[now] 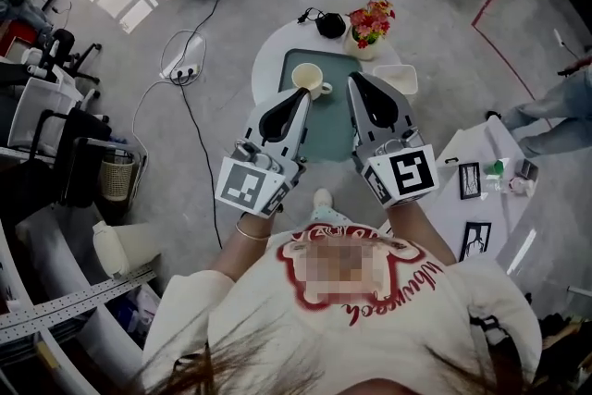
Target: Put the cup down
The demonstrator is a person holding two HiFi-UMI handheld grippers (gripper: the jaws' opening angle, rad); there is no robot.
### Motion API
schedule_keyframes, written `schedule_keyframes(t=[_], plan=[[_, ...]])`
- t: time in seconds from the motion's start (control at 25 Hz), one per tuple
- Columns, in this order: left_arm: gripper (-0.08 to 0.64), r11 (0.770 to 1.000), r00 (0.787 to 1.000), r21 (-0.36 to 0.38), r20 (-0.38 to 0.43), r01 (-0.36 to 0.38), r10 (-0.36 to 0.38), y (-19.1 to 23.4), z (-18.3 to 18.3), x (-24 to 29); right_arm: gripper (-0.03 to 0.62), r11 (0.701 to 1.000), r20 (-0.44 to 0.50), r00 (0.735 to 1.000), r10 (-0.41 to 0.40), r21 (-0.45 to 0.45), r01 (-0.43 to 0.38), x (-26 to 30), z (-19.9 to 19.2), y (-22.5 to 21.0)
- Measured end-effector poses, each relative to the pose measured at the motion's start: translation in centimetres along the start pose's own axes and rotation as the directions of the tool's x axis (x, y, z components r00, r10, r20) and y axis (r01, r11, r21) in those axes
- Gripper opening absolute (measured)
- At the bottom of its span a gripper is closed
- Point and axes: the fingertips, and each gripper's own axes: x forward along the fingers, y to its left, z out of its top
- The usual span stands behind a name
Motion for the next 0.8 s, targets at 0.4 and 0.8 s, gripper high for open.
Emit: schedule_keyframes(t=[0.4,0.8], plan=[[0.014,1.000,1.000,0.021,-0.002,0.018,-0.018,-4.3,2.1,-7.3,0.031,1.000,0.009,1.000,-0.010,-0.005,0.010,-5.2,1.3,6.4],[0.014,0.998,0.998,-0.014,-0.017,0.054,-0.054,-10.3,2.8,-15.9,0.031,1.000,0.016,1.000,-0.026,0.003,0.026,-12.4,2.2,13.9]])
